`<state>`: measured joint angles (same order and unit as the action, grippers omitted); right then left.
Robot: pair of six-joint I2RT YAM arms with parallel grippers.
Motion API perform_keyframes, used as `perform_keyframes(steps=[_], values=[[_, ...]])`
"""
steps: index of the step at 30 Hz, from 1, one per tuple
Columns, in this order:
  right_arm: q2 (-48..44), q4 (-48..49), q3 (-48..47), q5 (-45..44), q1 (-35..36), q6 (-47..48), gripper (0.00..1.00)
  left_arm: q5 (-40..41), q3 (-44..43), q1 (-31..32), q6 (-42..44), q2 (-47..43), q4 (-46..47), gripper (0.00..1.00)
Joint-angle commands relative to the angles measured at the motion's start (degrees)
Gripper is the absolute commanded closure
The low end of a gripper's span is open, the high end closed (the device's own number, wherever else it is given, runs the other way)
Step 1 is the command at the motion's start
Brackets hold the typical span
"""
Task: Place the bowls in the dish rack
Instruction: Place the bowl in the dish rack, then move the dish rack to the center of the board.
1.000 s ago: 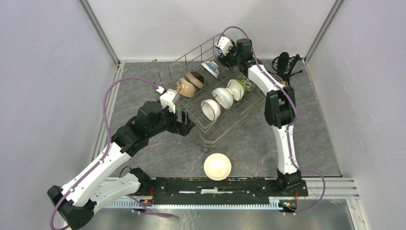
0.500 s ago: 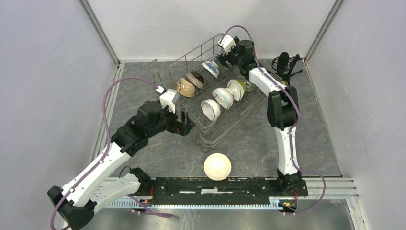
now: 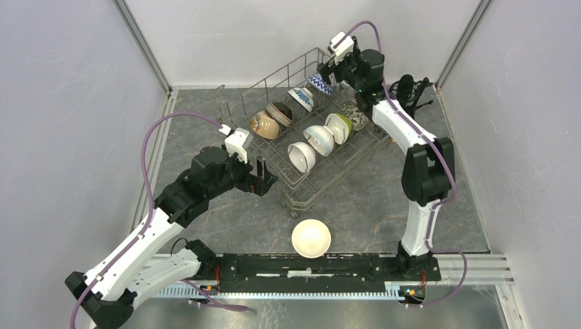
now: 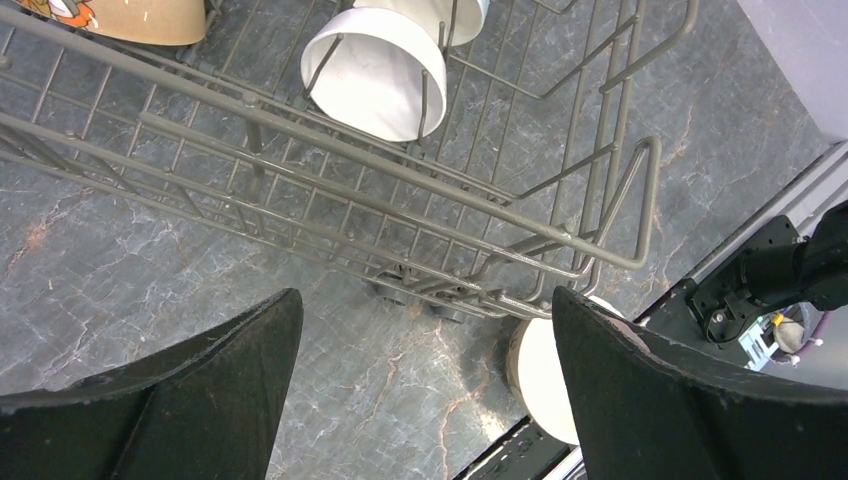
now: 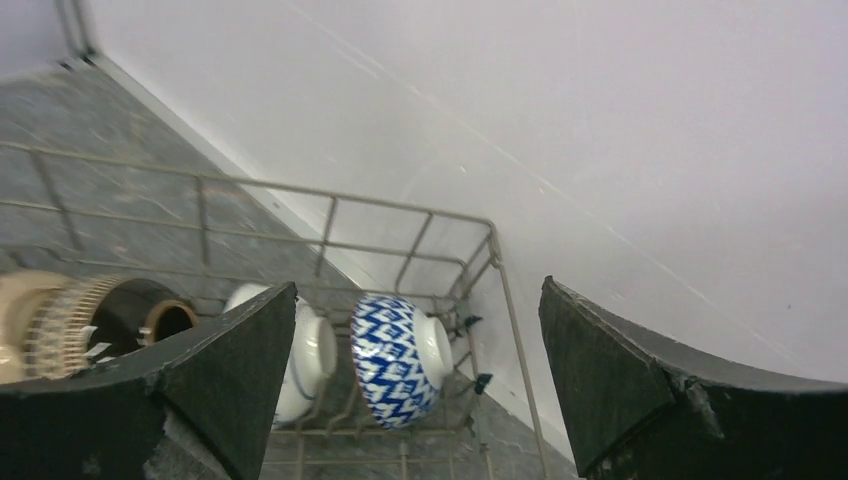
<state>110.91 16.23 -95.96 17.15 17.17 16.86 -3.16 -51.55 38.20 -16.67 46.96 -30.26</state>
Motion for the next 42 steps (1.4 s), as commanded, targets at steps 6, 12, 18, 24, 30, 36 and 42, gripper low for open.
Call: perform_keyframes(steps=[6,12,18,24,30,36,42], values=[[-18.2,1.03,13.65,3.57,3.2,-7.47,0.13,0.87,0.53,-0.39,-1.62,-2.36,0.28,0.0],[-32.31,-0.34,28.47,2.73,7.31,-10.42,0.21,2.45,0.6,-0.4,-4.84,-3.99,2.88,0.0],[-46.49,-4.98,41.29,-1.49,11.47,-14.09,0.26,6.36,-1.45,-0.38,-11.76,-2.06,4.24,0.0],[-56.98,-12.31,47.61,-4.84,11.69,-18.83,0.28,10.05,-5.55,-0.41,-16.73,3.68,3.05,0.0],[-62.46,-23.78,46.32,-12.11,11.73,-20.55,0.3,10.19,-7.33,-0.5,-19.99,7.31,5.41,0.0],[-62.65,-34.04,43.08,-24.6,11.72,-21.44,0.3,10.23,-8.79,-0.45,-20.72,9.99,5.97,0.14],[-64.18,-35.37,43.53,-26.59,11.73,-21.6,0.3,10.1,-10.24,-0.46,-20.43,12.74,4.87,0.26]])
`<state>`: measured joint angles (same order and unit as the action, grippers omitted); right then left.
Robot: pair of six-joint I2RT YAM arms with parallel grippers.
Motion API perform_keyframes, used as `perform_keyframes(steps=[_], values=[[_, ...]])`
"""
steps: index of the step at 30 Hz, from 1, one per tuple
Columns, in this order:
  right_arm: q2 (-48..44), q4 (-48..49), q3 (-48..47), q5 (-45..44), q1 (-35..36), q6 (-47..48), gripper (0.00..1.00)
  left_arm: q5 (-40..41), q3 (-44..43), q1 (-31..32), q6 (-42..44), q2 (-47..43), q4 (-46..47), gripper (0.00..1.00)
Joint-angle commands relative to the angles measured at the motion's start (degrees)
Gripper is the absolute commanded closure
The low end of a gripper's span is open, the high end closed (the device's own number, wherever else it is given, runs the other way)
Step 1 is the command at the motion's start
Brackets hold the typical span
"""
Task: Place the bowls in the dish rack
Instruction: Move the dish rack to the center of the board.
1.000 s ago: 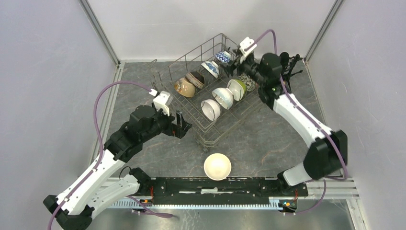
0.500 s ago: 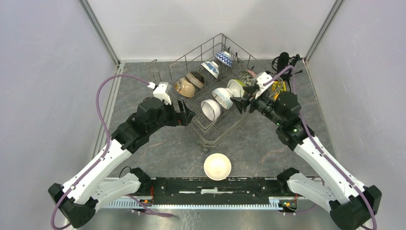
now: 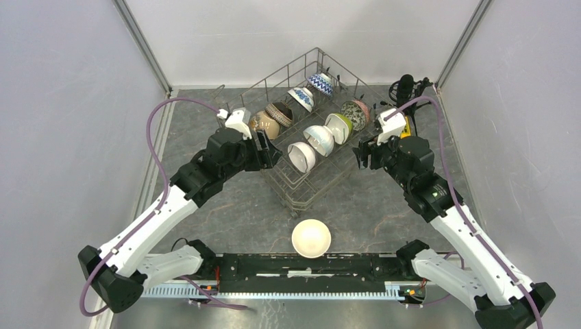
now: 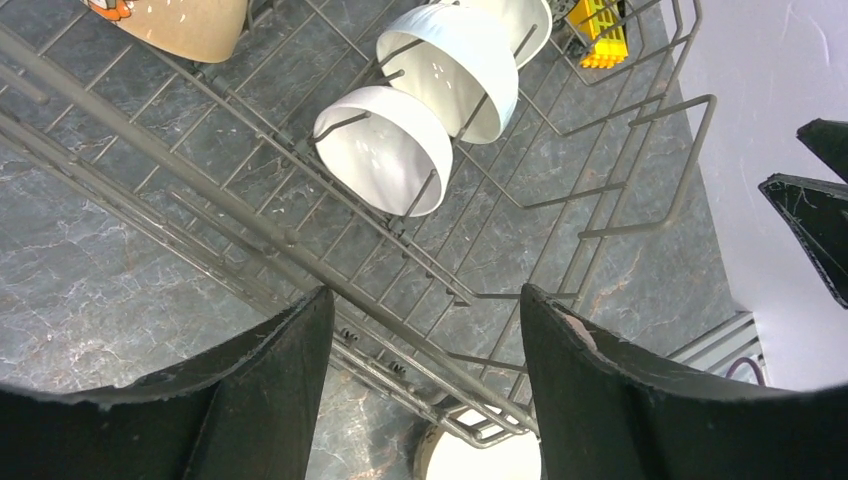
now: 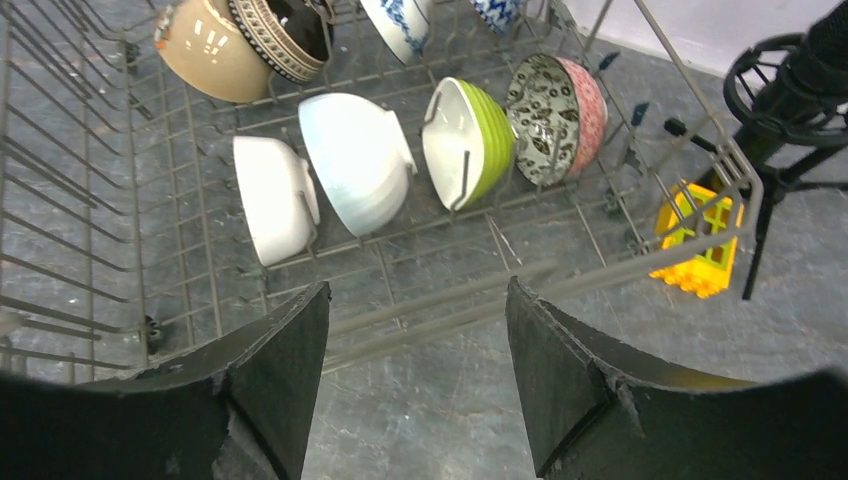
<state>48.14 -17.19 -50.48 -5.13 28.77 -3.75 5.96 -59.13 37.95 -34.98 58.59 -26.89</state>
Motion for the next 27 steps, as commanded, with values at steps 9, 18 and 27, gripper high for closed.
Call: perform_keyframes(steps=[9,18,27], values=[[-3.01,-3.27,-1.62,-5.22,0.14,-0.69,0.3,0.31,-2.05,-0.14,-3.53,2.9,2.92,0.44],[-2.89,-4.92,-2.47,-8.43,0.06,0.33,0.26,-1.52,-1.28,-0.19,-3.49,4.17,4.22,0.81],[0.92,-5.39,-4.73,-13.91,0.0,1.4,0.24,-2.94,-3.85,-3.48,2.66,1.18,-2.13,0.98]])
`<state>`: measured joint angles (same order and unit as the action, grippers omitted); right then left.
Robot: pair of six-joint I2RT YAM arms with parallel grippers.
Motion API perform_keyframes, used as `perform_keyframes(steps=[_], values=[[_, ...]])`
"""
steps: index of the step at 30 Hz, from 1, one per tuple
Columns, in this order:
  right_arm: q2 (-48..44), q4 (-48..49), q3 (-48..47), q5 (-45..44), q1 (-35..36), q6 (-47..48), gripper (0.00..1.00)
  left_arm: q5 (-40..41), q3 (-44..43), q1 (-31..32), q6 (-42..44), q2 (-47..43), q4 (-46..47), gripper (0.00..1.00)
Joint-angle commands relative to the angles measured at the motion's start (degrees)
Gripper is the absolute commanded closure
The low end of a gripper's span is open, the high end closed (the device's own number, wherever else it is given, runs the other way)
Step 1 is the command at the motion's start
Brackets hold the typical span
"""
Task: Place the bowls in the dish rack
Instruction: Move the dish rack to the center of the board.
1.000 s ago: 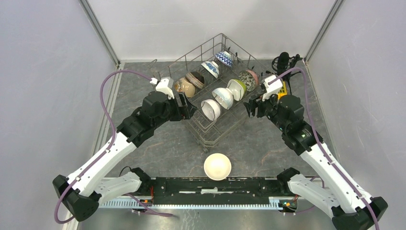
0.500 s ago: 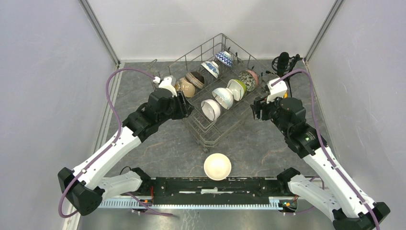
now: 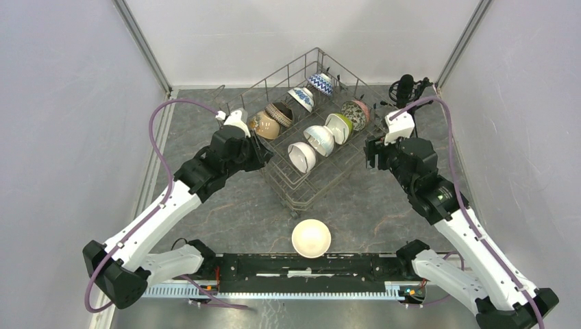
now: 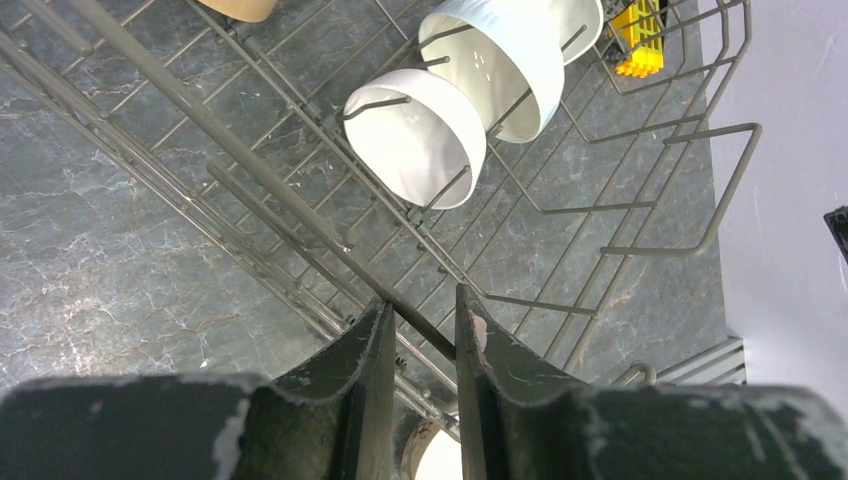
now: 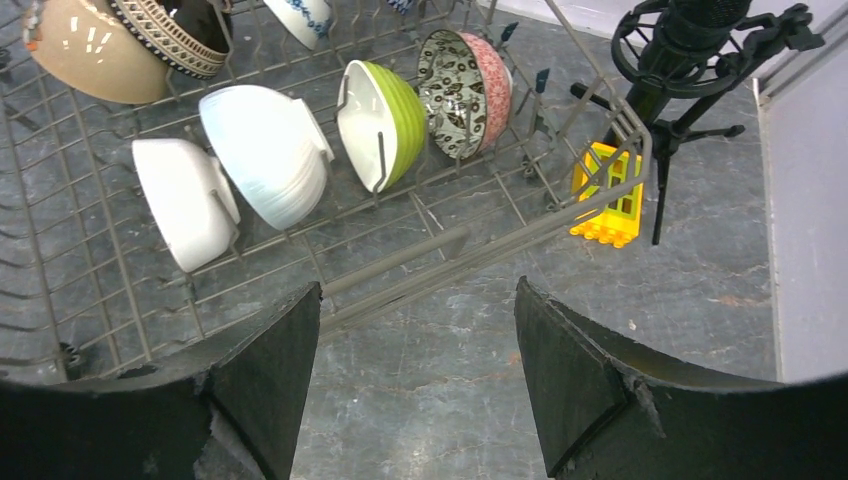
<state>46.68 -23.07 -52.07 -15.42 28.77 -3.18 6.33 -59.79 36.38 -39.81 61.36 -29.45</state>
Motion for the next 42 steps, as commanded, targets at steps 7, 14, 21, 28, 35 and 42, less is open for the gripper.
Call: perform_keyframes(steps=[7,14,21,28,35,42], values=[[7.95,2.42,-4.45,-2.87,-1.23,0.72,0.23,-9.16,-3.58,-9.2,11.67,-4.29,-4.91,0.98],[14.72,4.96,-7.53,-0.36,-4.71,0.54,0.23,-10.95,-4.47,-15.44,15.85,-6.84,-9.73,0.98],[26.59,6.23,-14.8,2.72,-8.92,1.2,0.25,-9.42,-8.41,-19.33,19.26,-8.08,-16.61,0.98],[38.27,5.7,-23.36,8.28,-13.06,0.67,0.32,0.37,-10.82,-19.42,22.64,-9.62,-20.69,0.98],[47.46,6.63,-27.33,15.32,-16.74,-1.0,0.39,1.61,-11.67,-19.42,23.2,-8.58,-21.08,0.98],[51.14,7.3,-26.39,17.09,-17.64,-0.69,0.43,-0.65,-12.43,-19.42,22.43,-6.29,-20.73,0.98]])
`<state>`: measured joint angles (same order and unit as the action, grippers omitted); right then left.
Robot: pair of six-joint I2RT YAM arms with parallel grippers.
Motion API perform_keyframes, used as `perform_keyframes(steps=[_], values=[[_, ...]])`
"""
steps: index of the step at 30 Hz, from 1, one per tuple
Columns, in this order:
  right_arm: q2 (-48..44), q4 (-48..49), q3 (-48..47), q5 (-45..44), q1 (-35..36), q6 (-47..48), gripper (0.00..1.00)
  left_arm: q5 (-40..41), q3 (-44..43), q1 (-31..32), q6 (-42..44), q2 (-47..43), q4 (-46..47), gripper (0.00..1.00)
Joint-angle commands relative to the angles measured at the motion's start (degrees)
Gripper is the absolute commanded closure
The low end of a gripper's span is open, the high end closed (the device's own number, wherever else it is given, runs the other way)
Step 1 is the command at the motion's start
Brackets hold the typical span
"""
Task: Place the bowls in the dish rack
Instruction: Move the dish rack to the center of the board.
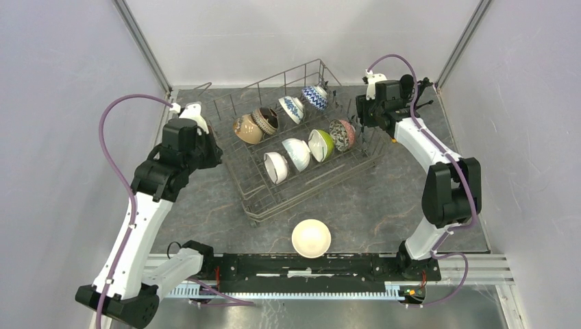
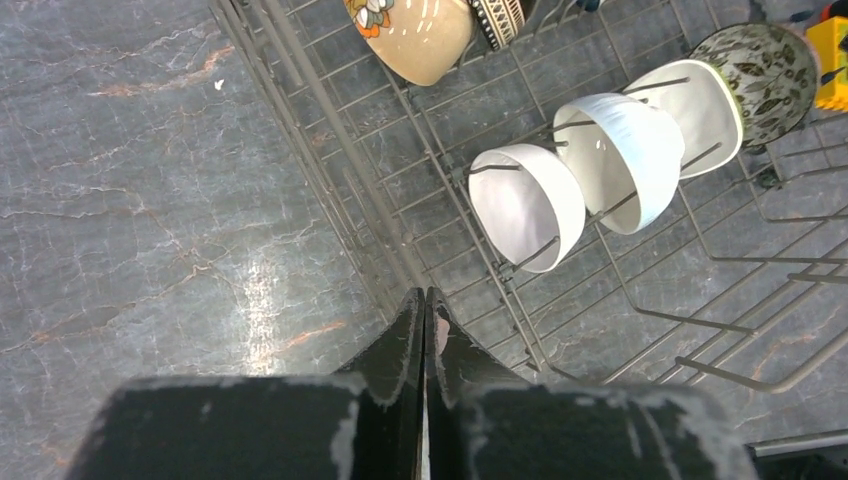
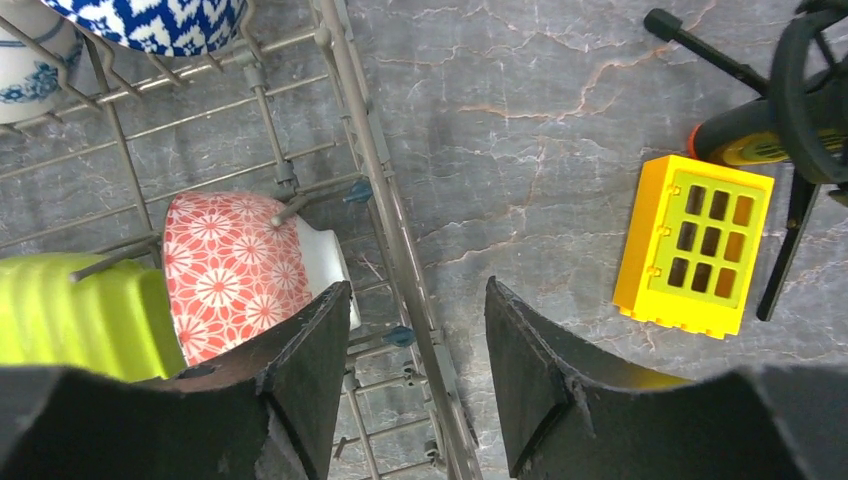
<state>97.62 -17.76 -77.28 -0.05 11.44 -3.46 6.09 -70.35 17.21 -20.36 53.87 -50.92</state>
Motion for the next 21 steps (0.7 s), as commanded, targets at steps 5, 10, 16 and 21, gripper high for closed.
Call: perform_keyframes(steps=[5,10,16,21], values=[[0.18,3.4,0.78,3.1,-0.5,-0.56,0.61,-0.4,-1.86,-0.25,2.18,1.39,-0.8,0.56],[-0.19,4.37,2.33,3.19,-0.54,-1.34,1.0,-2.19,-2.01,-0.25,1.79,1.83,-2.23,0.27],[-3.94,7.55,7.1,1.26,-0.55,-3.3,1.0,-5.82,-1.06,-0.29,0.74,4.28,-0.98,0.25],[-10.35,11.42,14.82,-1.59,-0.8,-6.12,1.0,-7.83,-1.45,-0.23,0.76,7.44,0.2,0.4]])
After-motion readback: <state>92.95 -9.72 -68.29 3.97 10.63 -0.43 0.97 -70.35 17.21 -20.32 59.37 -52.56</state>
